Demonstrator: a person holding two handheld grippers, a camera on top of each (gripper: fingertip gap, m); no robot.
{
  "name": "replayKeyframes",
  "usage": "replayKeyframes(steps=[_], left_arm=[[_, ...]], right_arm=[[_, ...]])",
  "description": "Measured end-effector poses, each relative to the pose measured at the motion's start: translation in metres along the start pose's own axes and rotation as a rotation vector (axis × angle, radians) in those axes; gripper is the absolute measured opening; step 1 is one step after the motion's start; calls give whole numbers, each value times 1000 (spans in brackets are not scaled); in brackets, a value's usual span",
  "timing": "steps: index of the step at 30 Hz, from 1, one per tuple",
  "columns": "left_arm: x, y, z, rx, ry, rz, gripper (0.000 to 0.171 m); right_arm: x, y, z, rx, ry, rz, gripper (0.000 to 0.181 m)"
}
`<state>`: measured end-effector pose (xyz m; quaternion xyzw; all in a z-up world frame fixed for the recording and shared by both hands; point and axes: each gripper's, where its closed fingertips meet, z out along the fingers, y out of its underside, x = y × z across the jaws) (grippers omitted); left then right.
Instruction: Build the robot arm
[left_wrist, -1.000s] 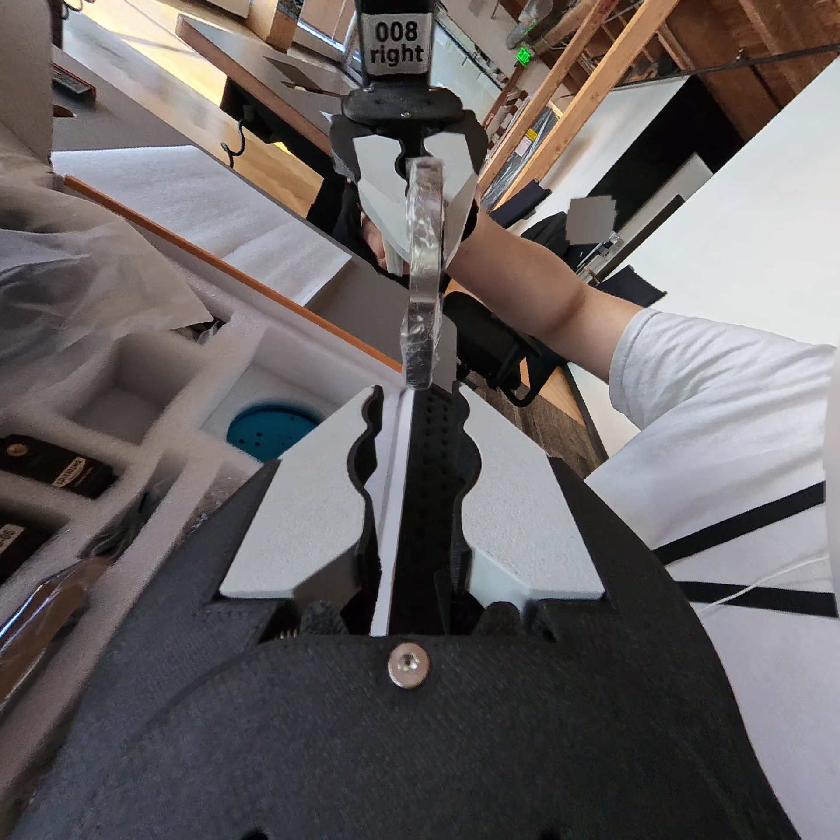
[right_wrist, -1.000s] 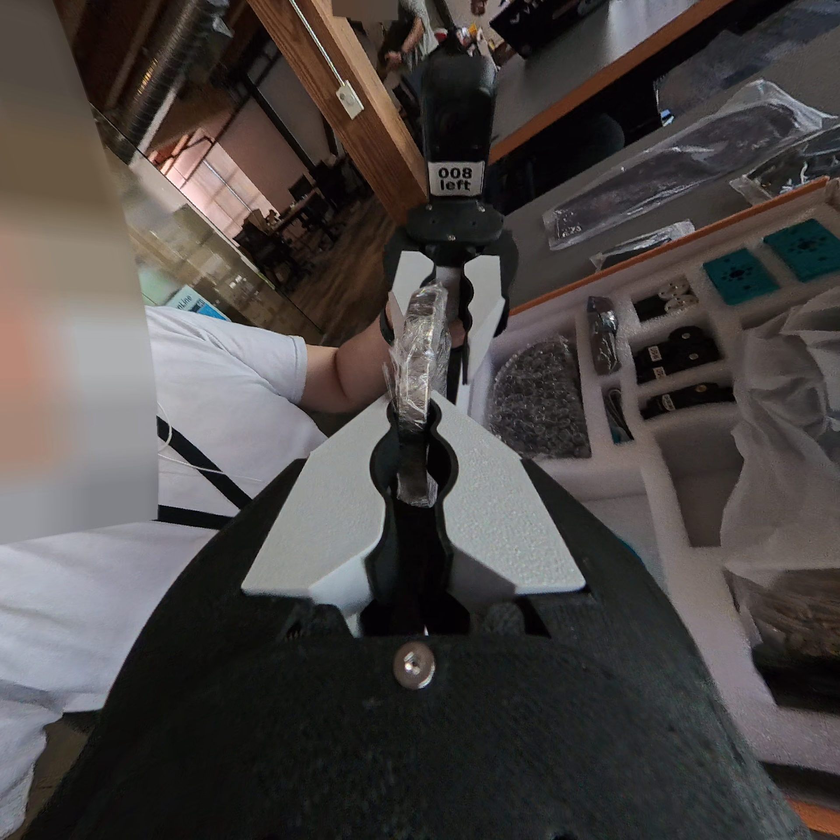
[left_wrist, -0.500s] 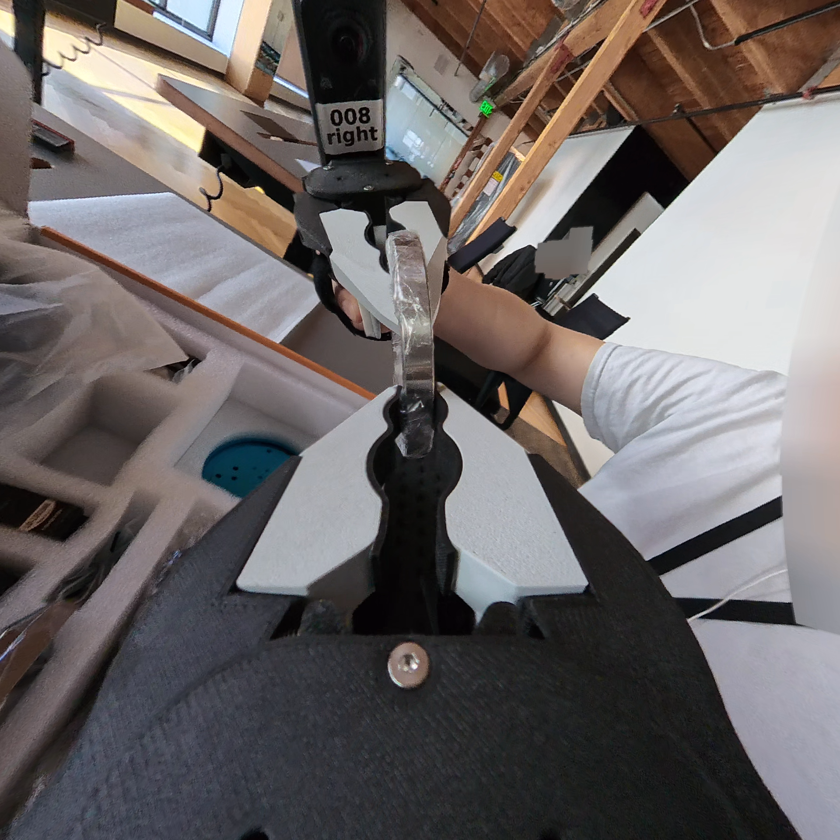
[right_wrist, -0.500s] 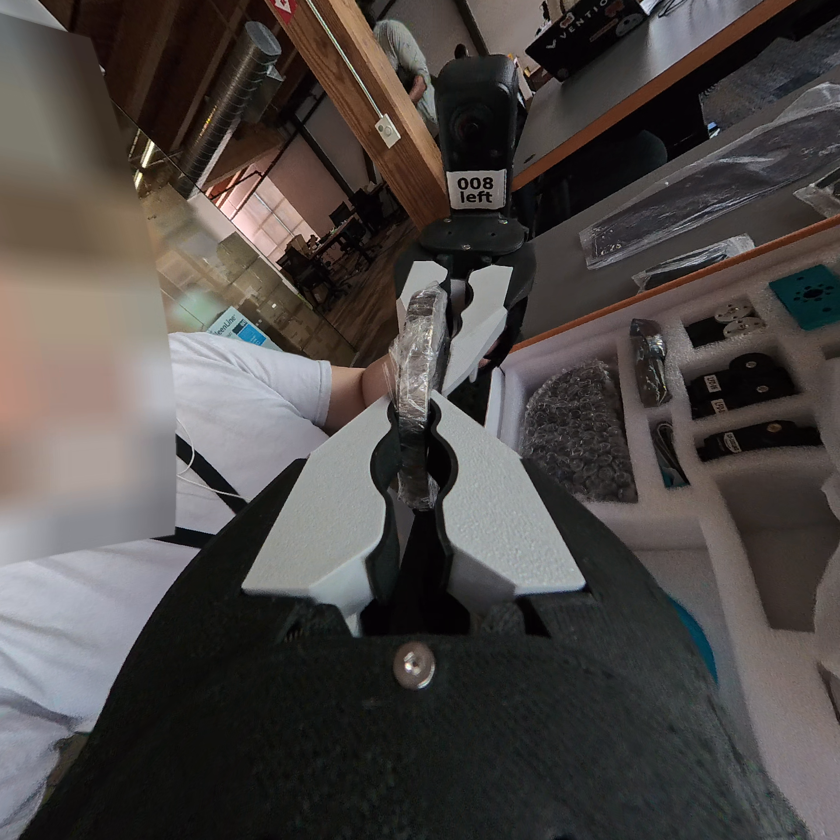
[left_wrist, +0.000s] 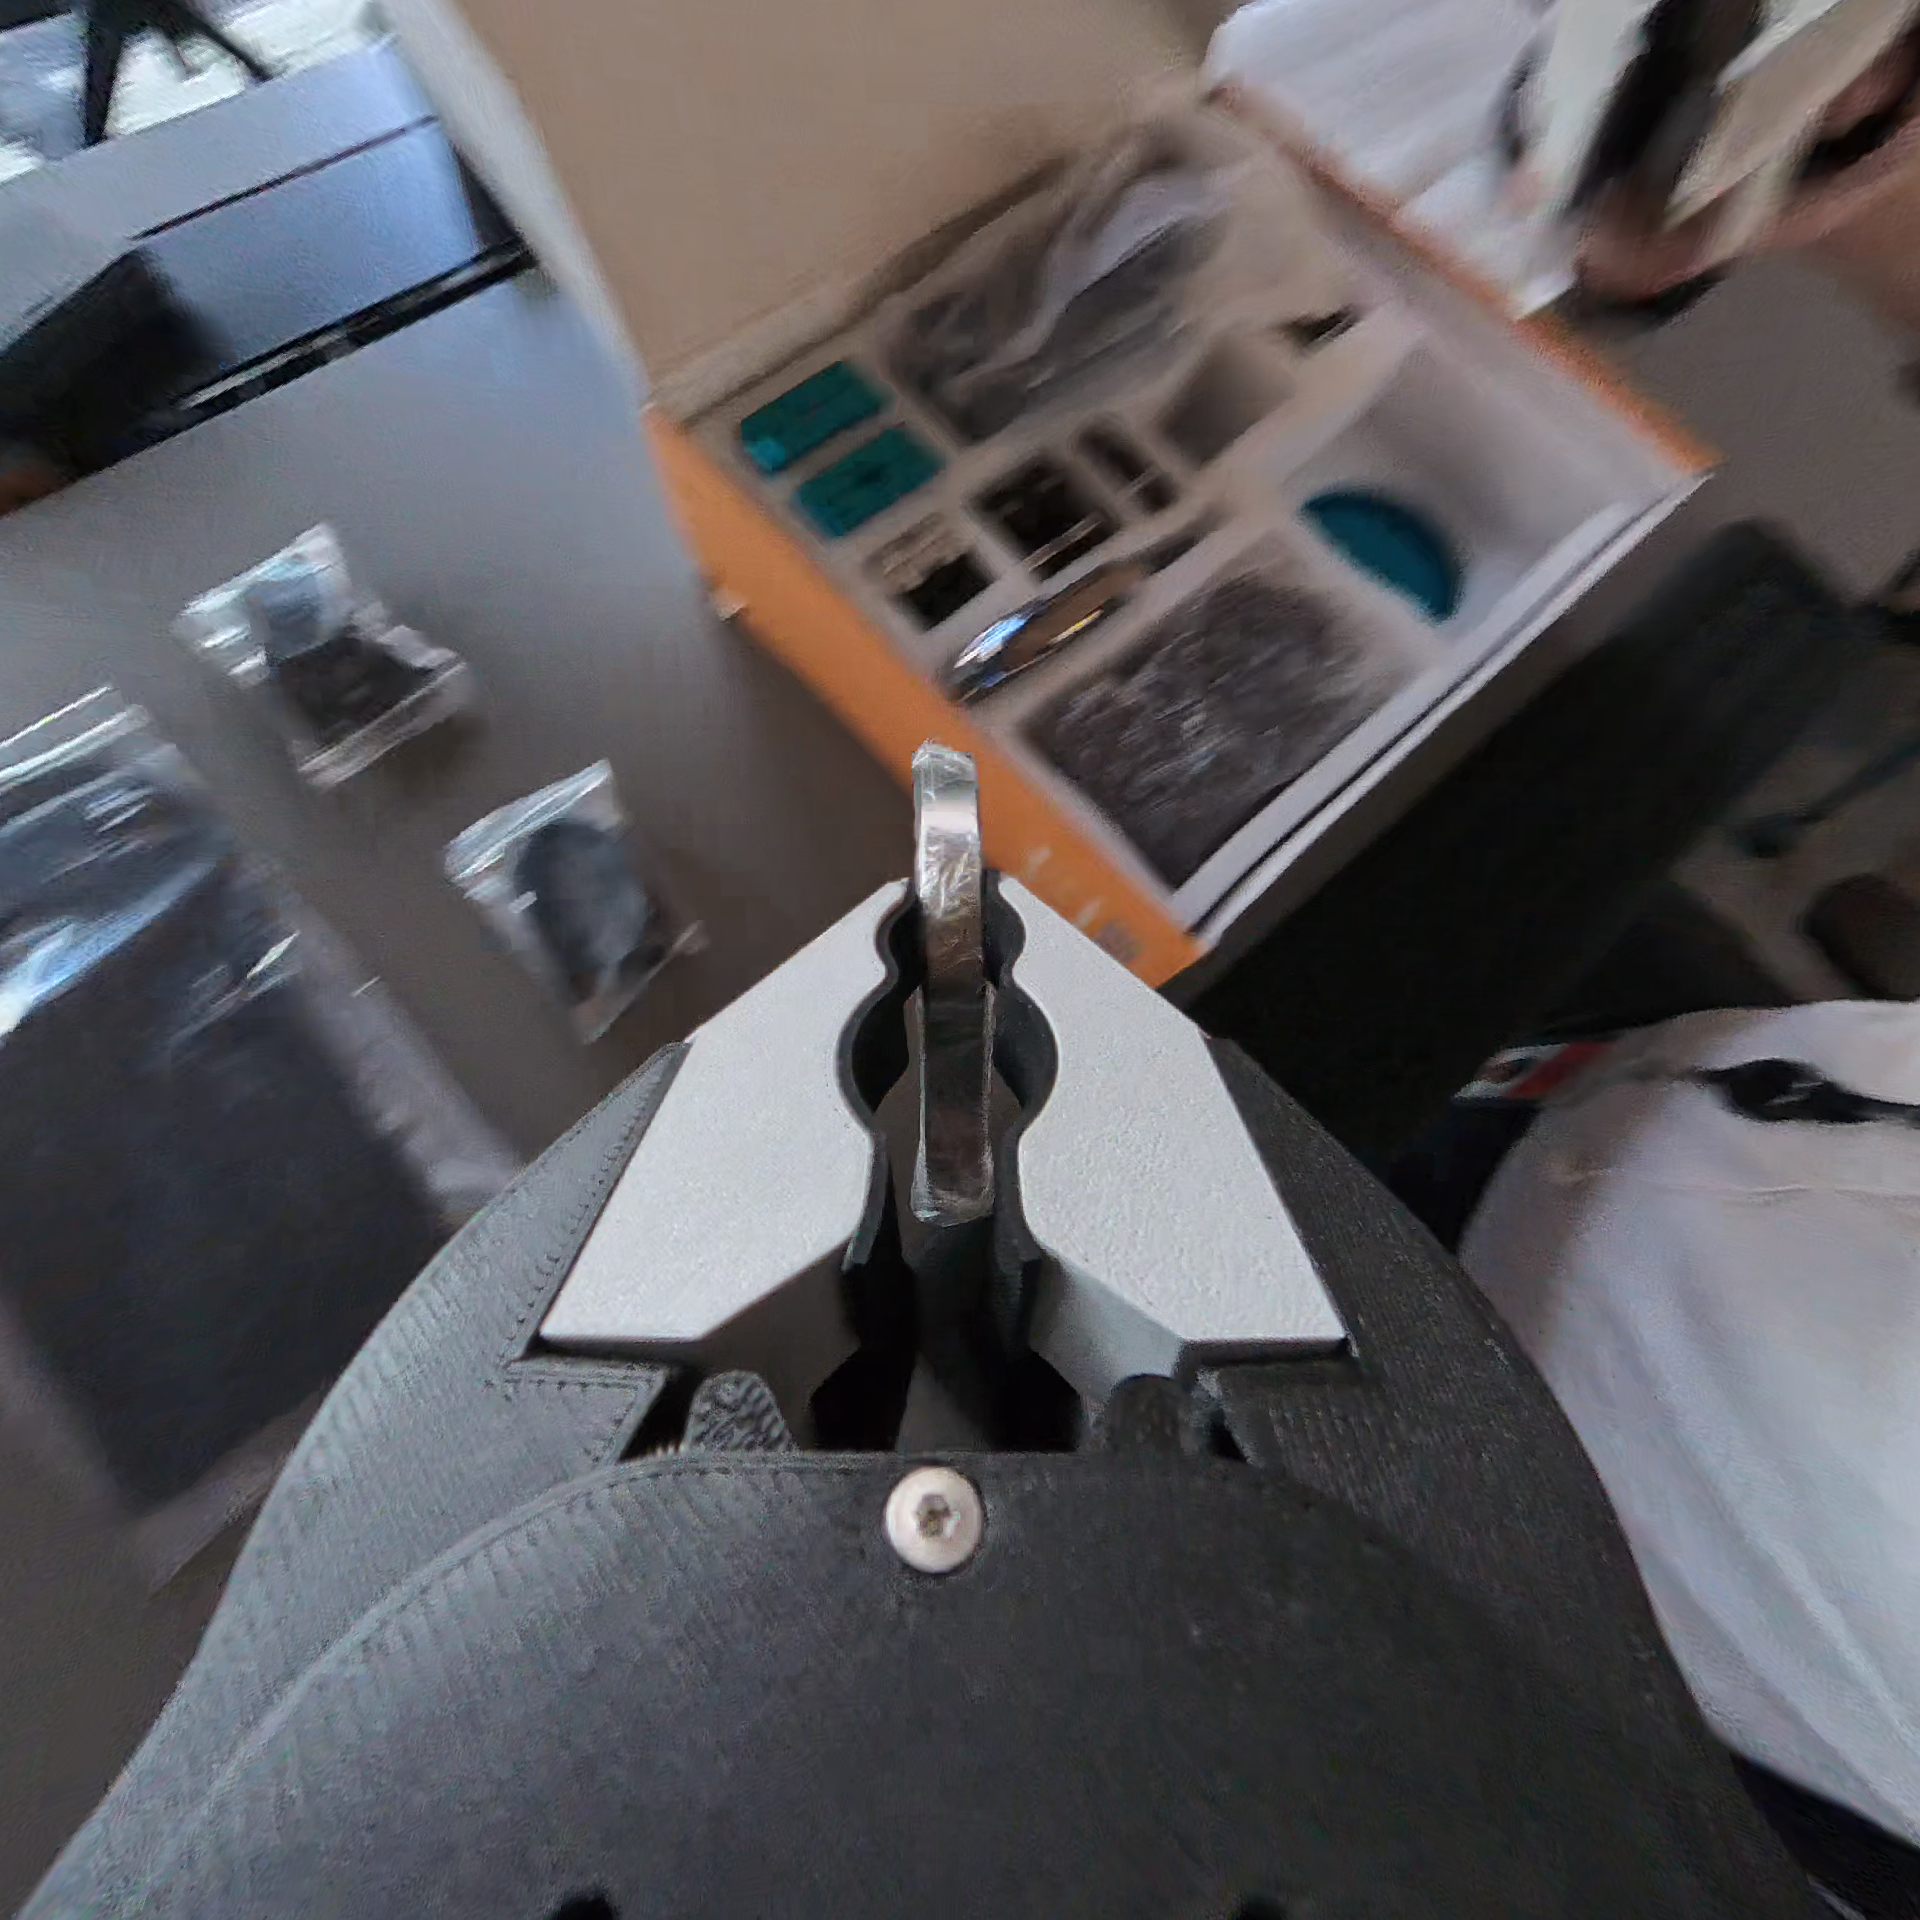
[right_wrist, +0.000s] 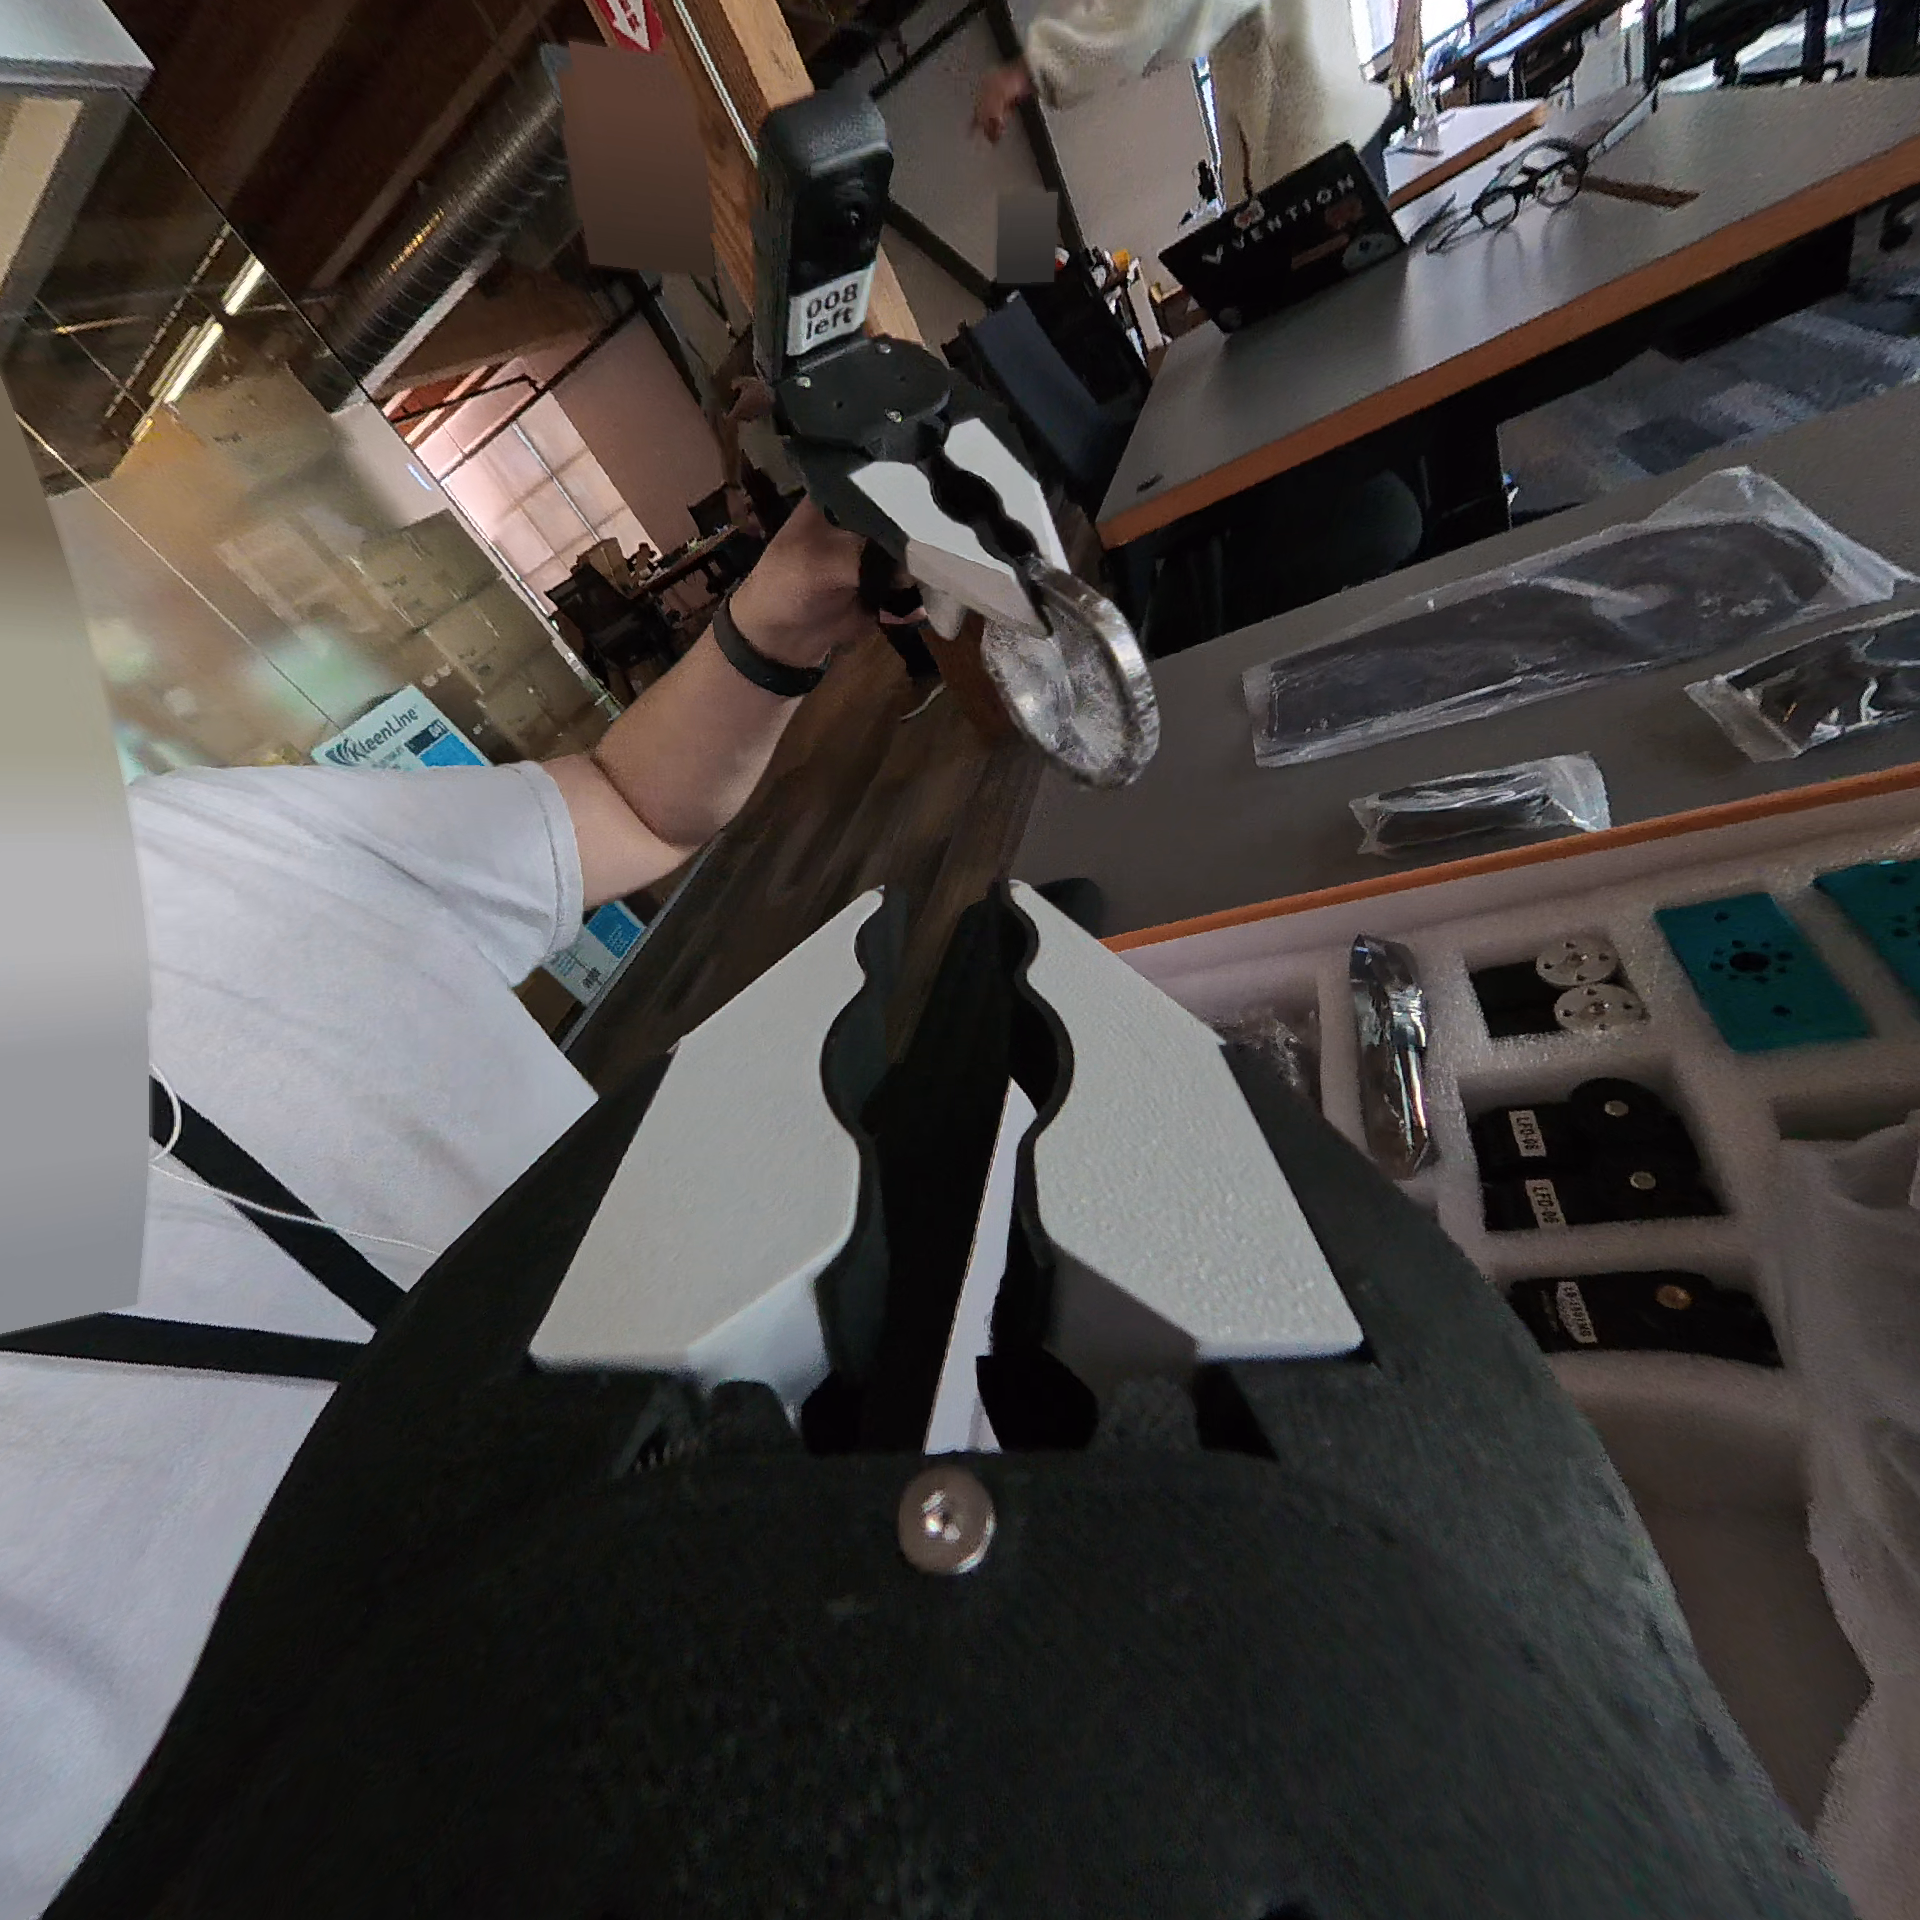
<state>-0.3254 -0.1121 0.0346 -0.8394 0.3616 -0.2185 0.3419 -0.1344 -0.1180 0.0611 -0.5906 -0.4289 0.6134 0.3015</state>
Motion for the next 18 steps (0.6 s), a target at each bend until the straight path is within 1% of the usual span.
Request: replayKeyframes(steps=[2,5,7,9,12,15,18], left_arm=[[-29,19,-8,-99,-149,45,9],[-61,45,-5,-251,-351,168,9],[-73,59,1,-340,-466,288,9],[-77,67,10,-392,-547,404,9],[-76,81,28,-441,-605,529,9],[-71,99,48,-485,-597,589,9],[-69,109,60,-512,-623,717,9]], right_arm=[[4,-4,-5,3,26,-22,16],[8,-5,-12,-13,60,-45,15],[8,-6,-17,-16,72,-44,16],[6,-4,-22,-16,79,-43,16],[4,1,-30,-24,96,-46,15],[2,4,-35,-17,104,-38,16],[-1,9,-35,-31,105,-42,16]])
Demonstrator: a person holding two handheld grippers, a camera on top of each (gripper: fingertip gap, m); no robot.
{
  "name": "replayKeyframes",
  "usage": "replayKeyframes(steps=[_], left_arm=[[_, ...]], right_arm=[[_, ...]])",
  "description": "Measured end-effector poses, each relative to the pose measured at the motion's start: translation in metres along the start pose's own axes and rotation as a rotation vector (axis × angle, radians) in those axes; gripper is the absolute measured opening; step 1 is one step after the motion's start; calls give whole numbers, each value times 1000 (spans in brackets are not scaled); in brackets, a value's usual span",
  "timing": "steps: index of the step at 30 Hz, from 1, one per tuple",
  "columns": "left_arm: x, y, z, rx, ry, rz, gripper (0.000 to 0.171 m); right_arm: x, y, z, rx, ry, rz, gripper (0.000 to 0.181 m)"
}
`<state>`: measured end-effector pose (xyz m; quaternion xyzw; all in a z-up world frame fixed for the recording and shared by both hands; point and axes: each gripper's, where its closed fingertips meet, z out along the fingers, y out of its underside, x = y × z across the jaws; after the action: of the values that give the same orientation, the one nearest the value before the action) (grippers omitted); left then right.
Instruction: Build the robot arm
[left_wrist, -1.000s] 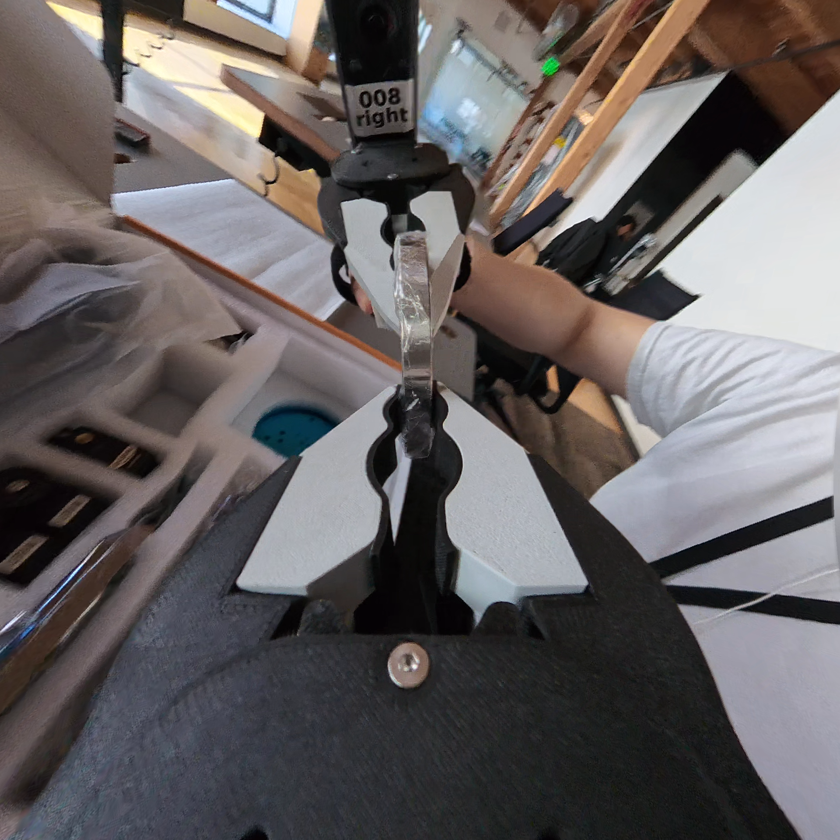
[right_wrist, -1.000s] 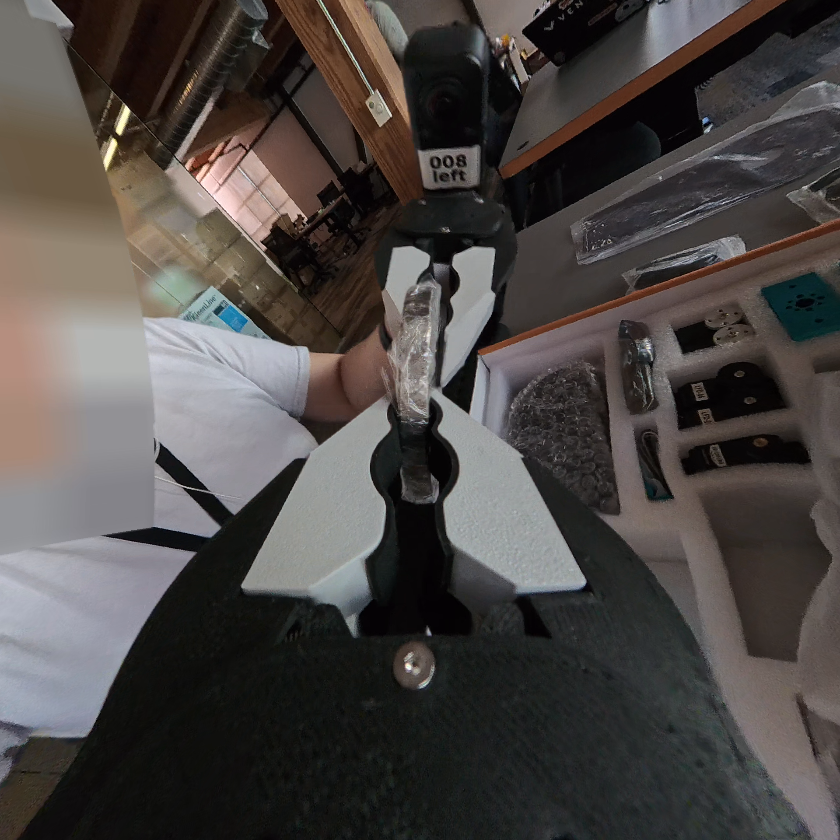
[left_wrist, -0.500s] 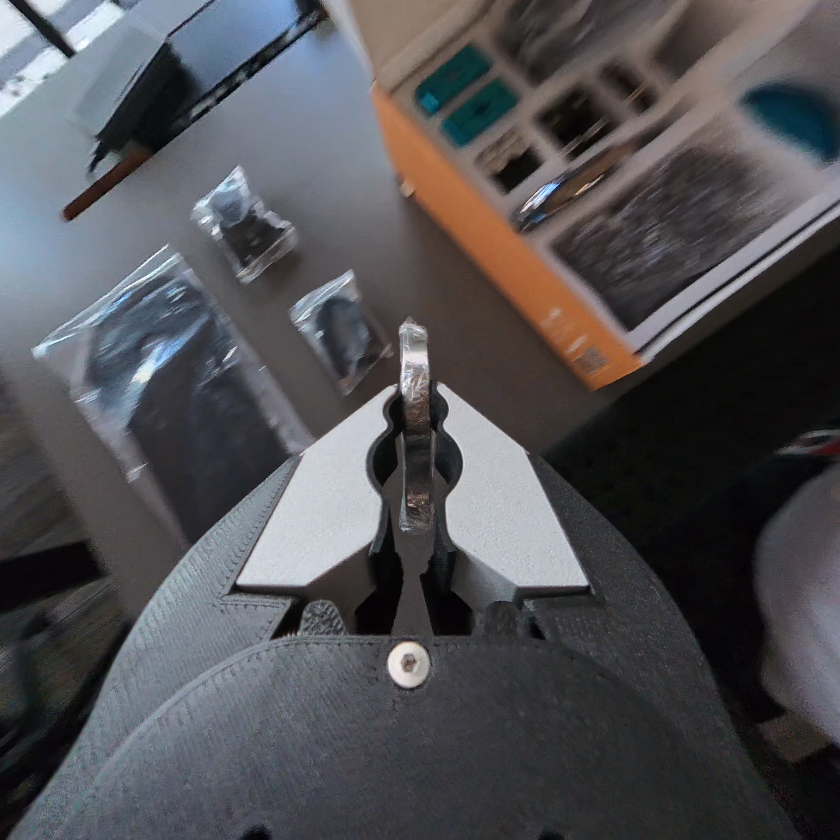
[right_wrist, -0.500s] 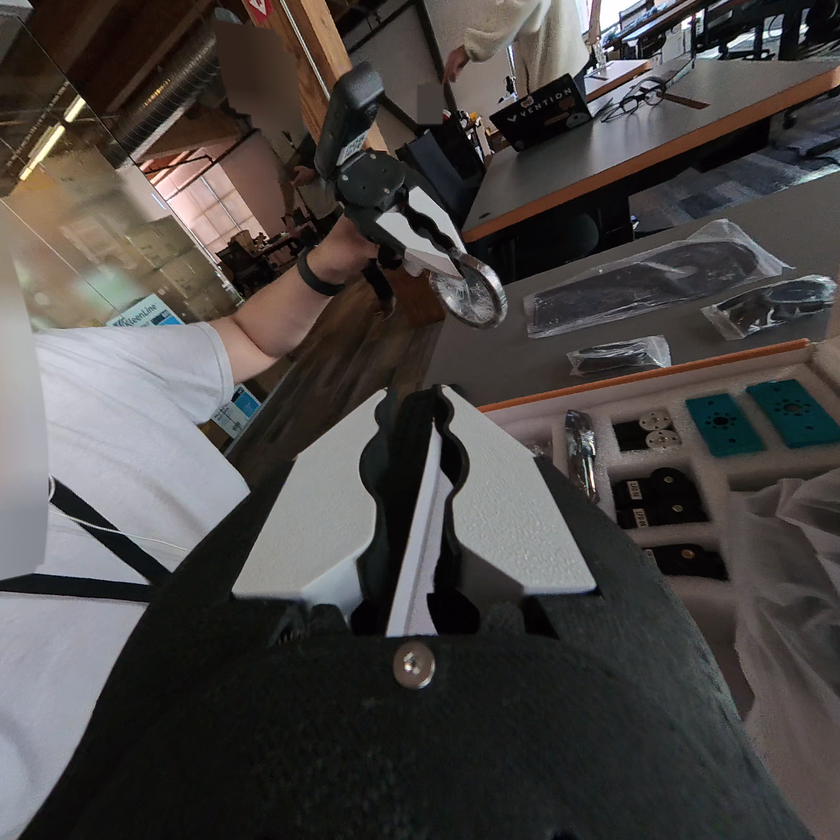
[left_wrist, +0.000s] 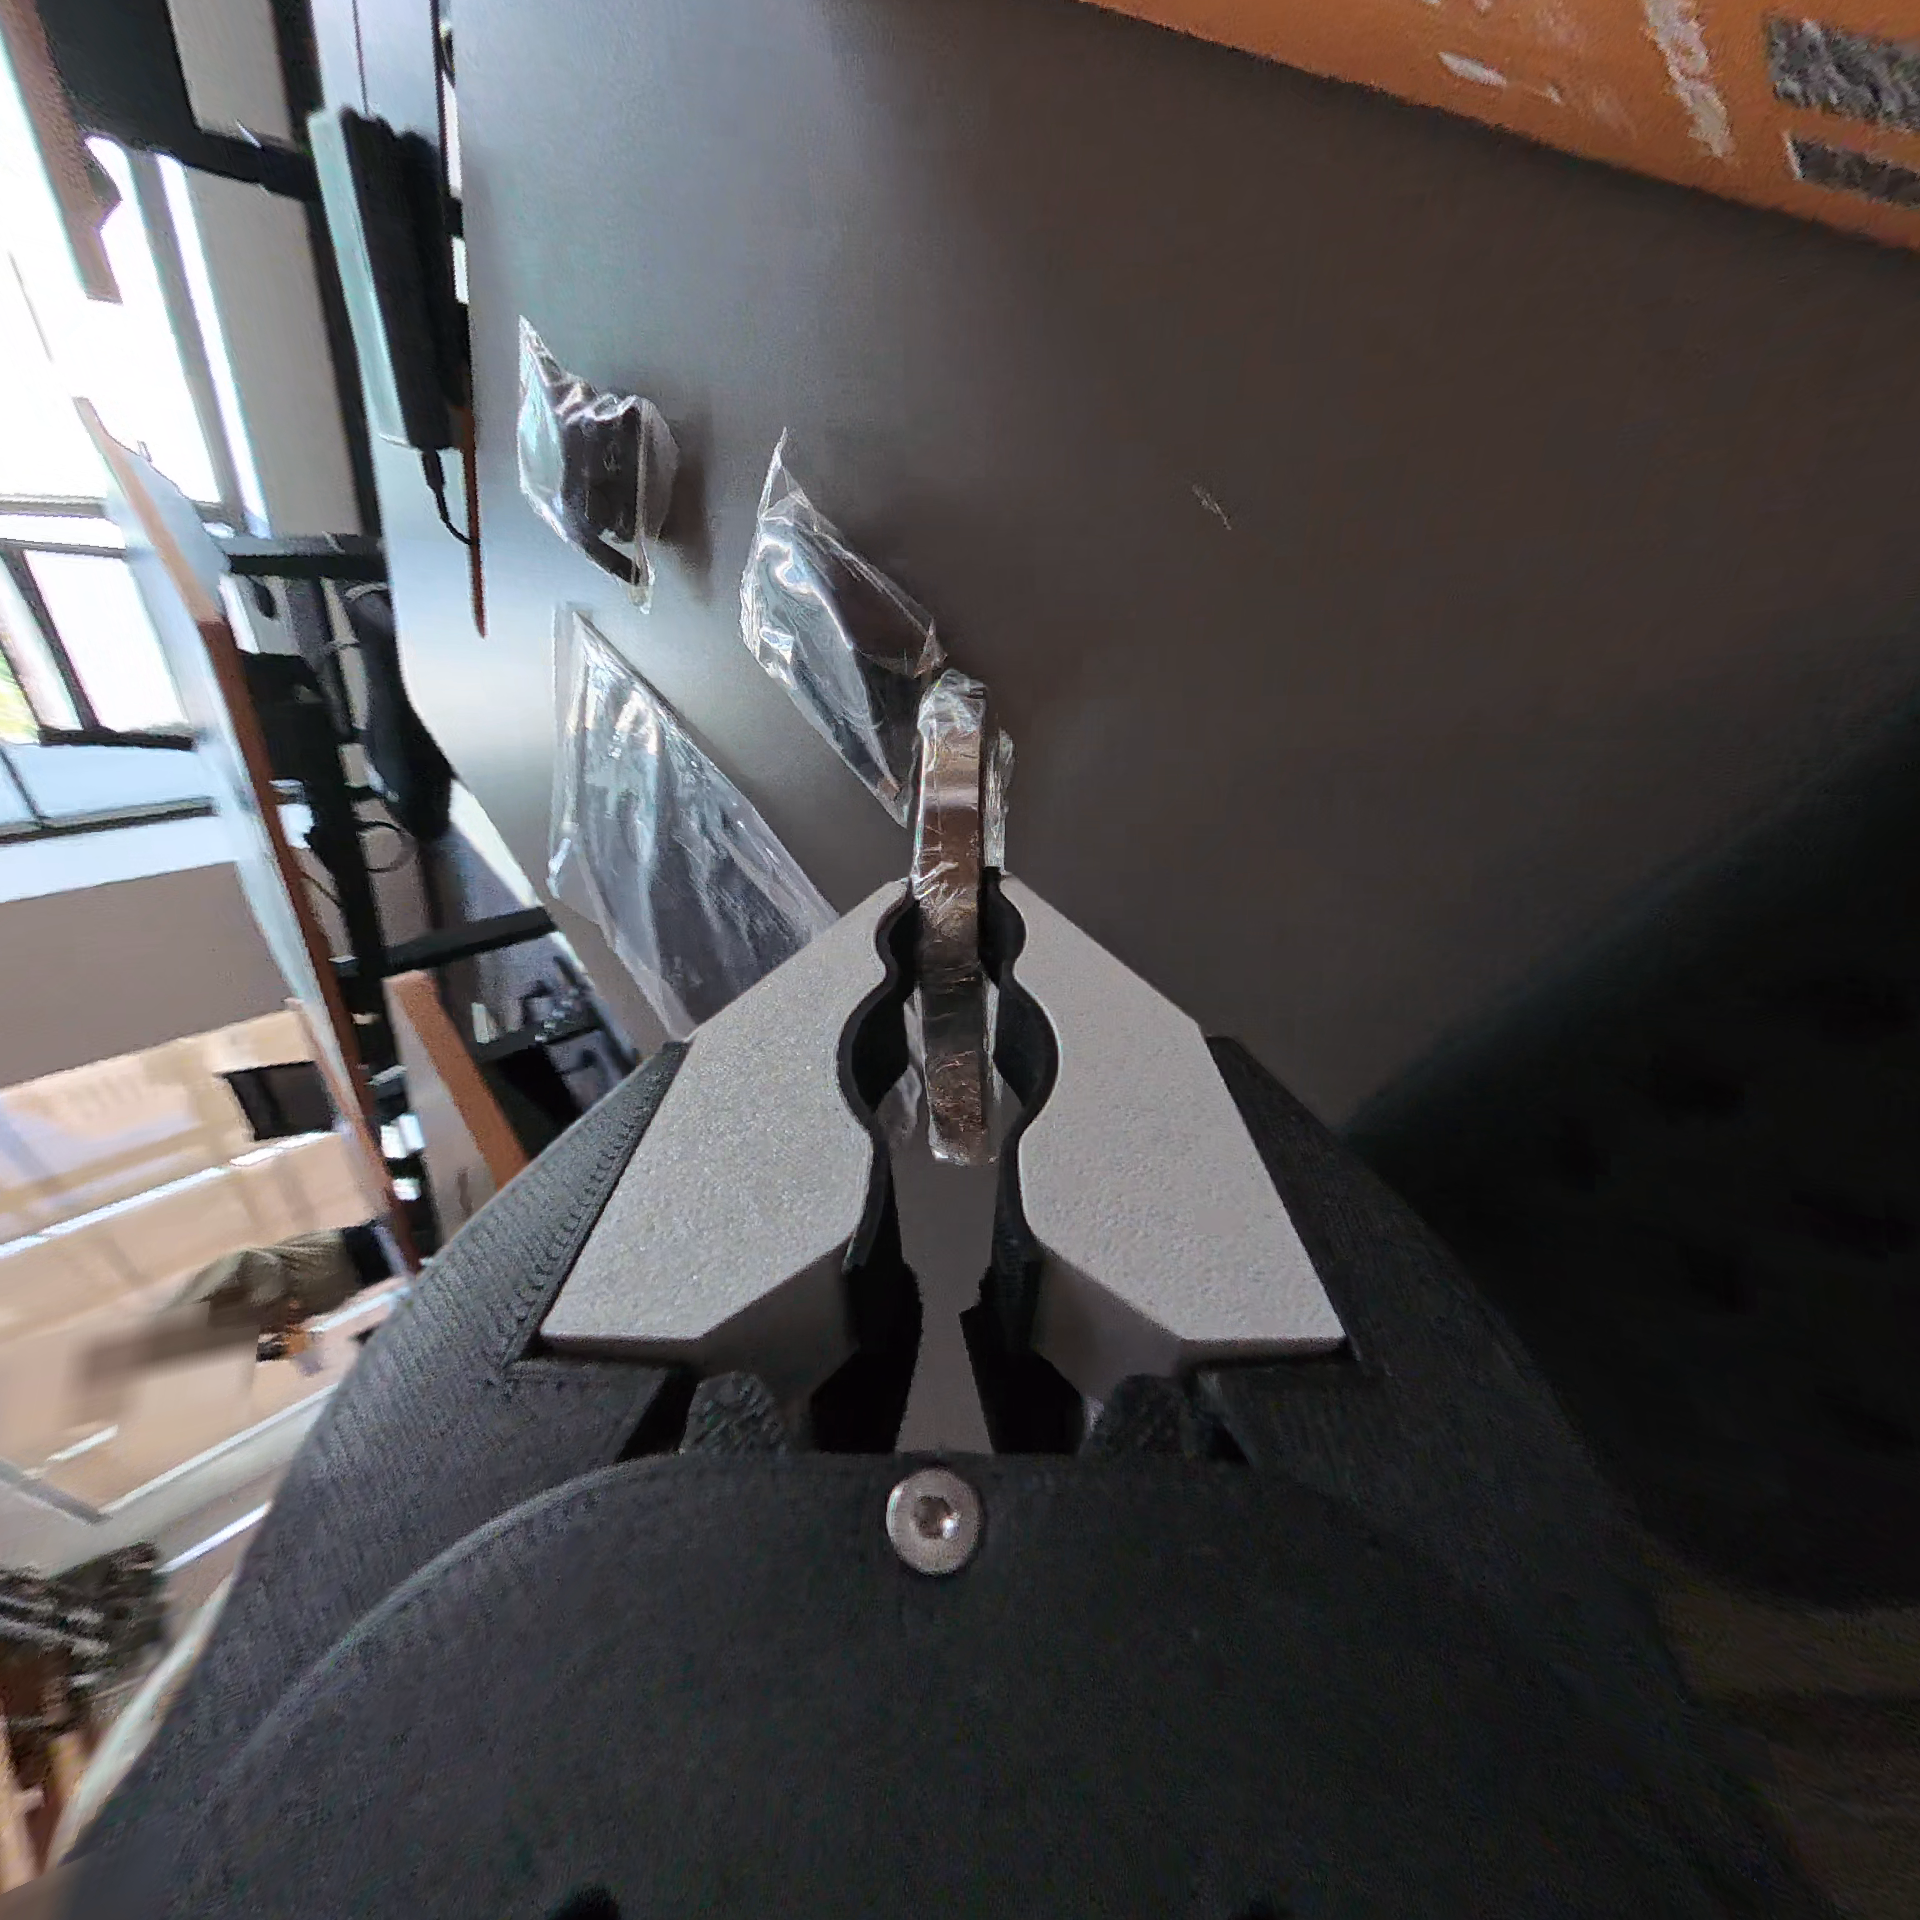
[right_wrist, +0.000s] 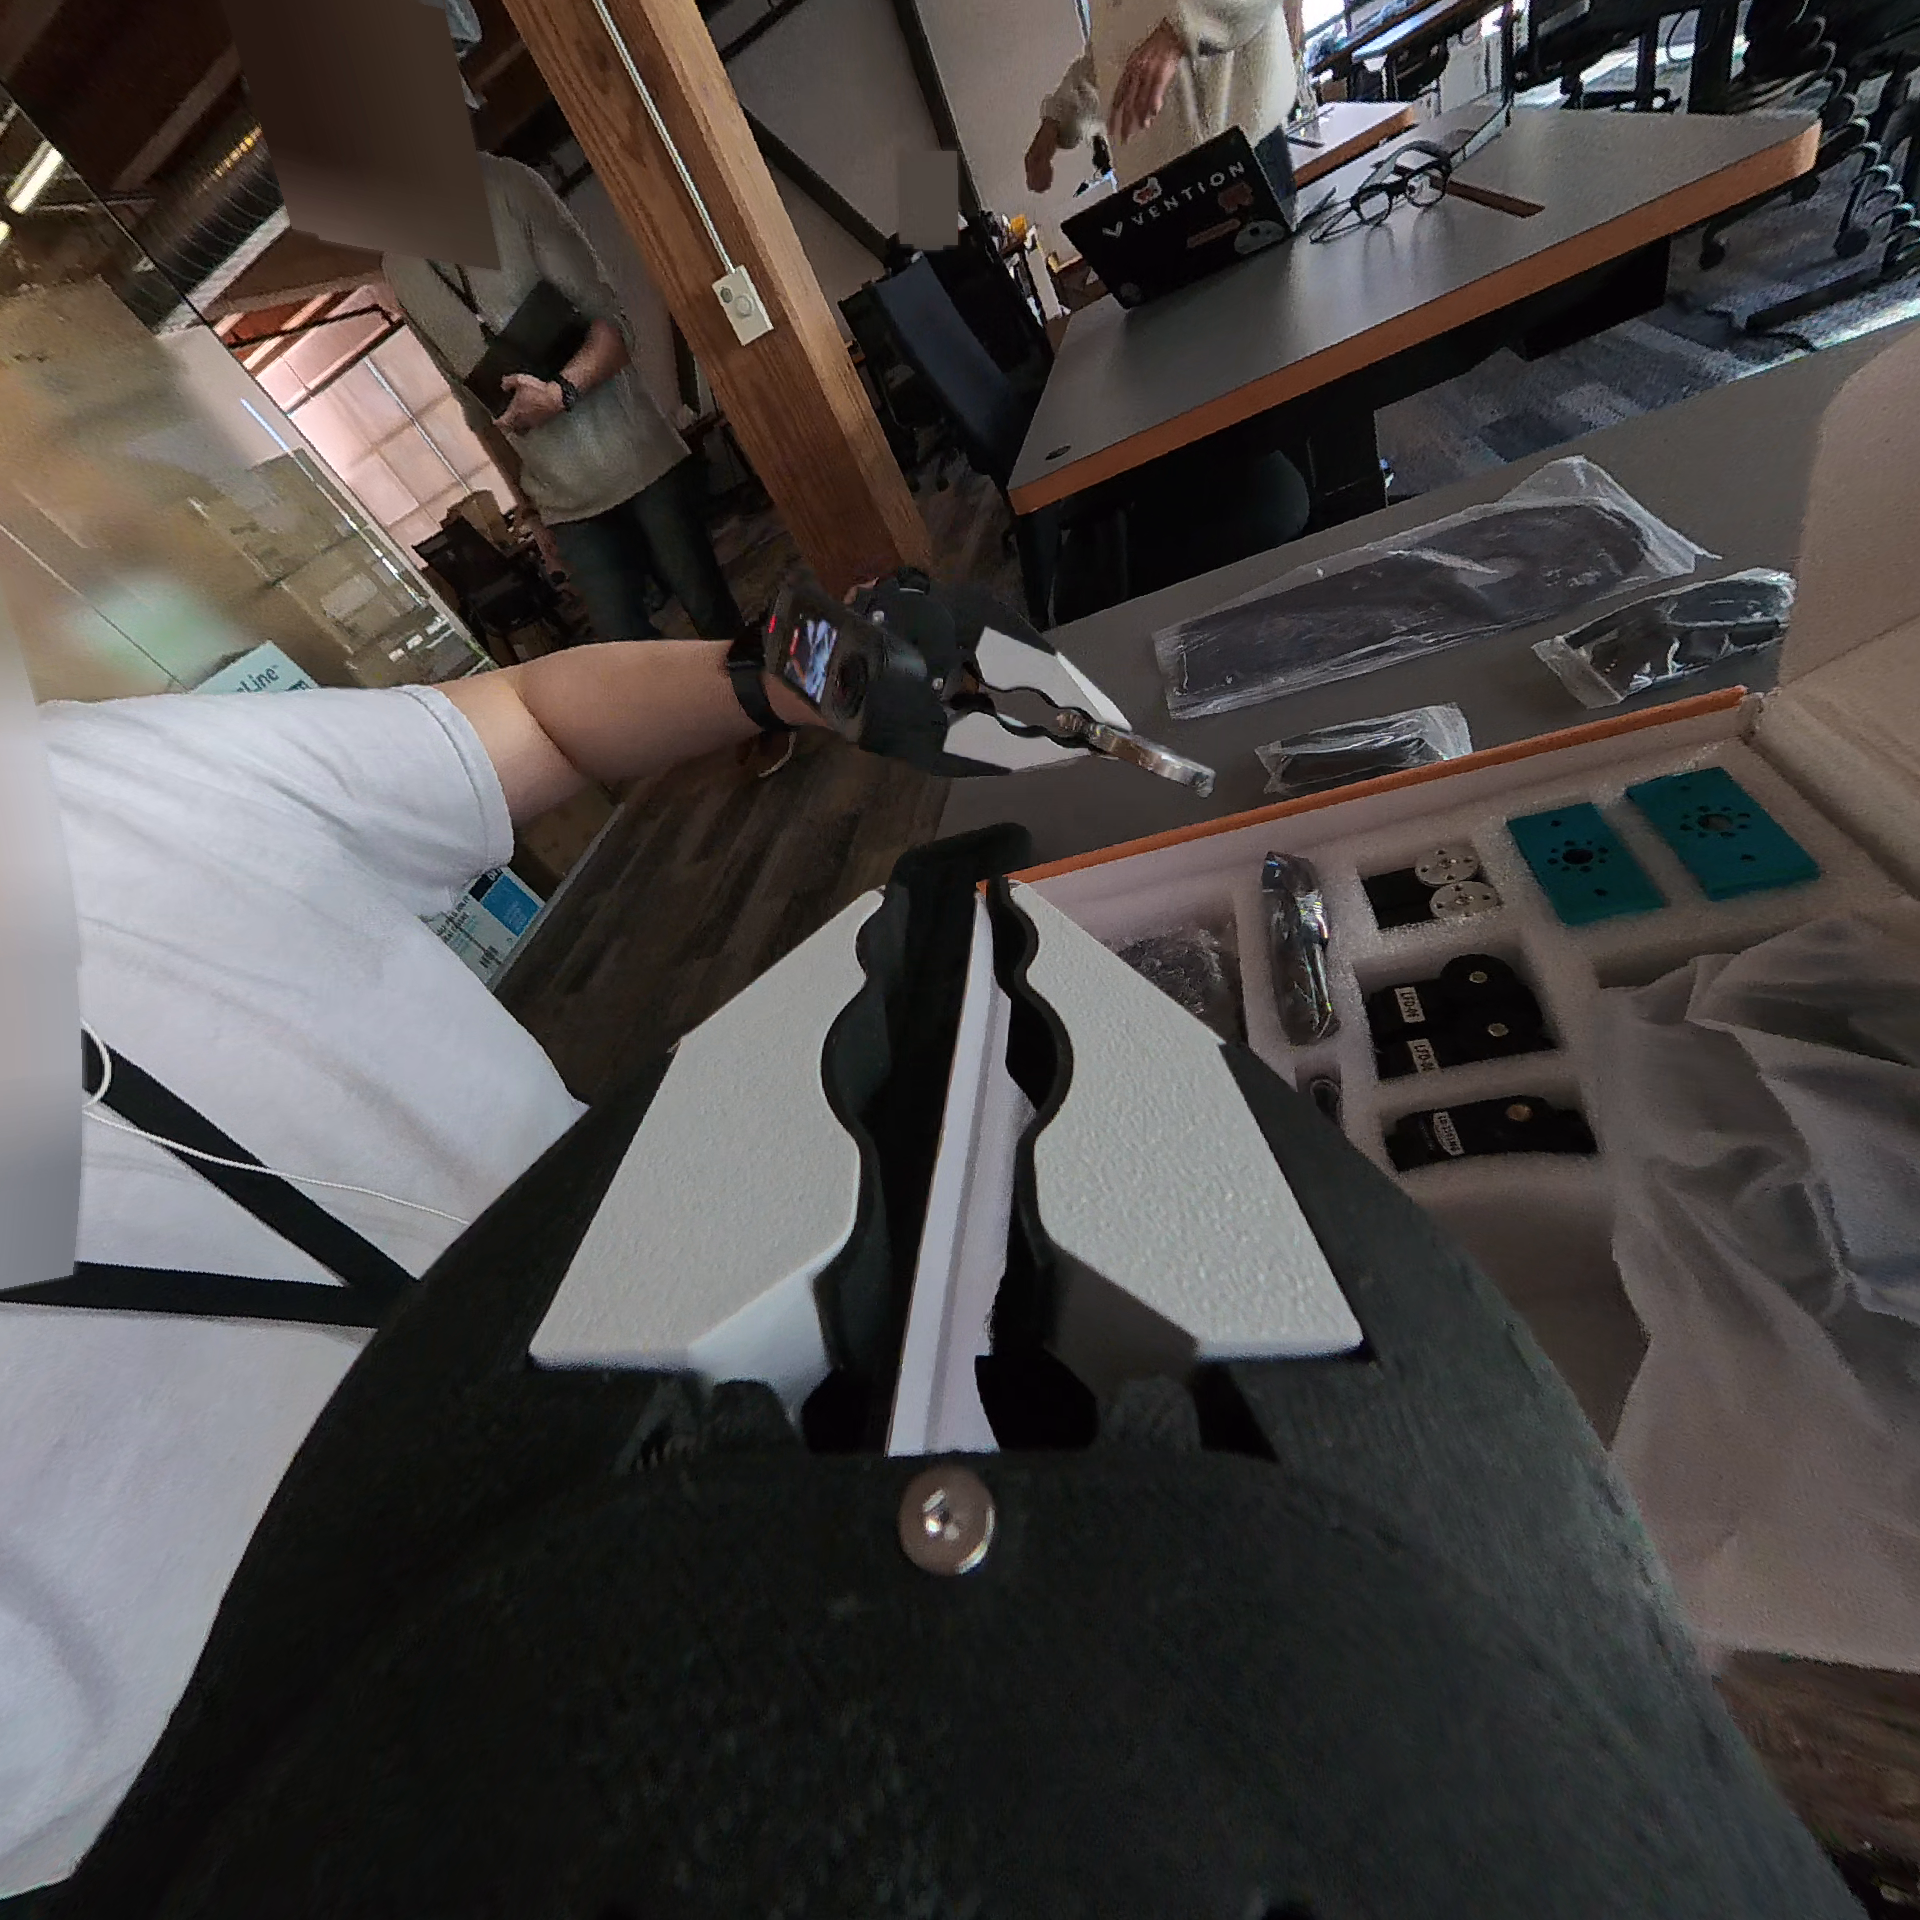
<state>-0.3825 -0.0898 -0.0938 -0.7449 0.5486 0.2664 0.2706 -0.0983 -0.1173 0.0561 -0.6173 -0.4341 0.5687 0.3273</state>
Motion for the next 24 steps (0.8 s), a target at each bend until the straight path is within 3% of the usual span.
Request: replayKeyframes(steps=[14,24], left_arm=[[23,14,19,155,-229,469,9],[40,39,36,178,-50,432,17]], right_arm=[[-5,12,-2,-4,-12,35,16],[-4,11,1,-7,9,47,16]])
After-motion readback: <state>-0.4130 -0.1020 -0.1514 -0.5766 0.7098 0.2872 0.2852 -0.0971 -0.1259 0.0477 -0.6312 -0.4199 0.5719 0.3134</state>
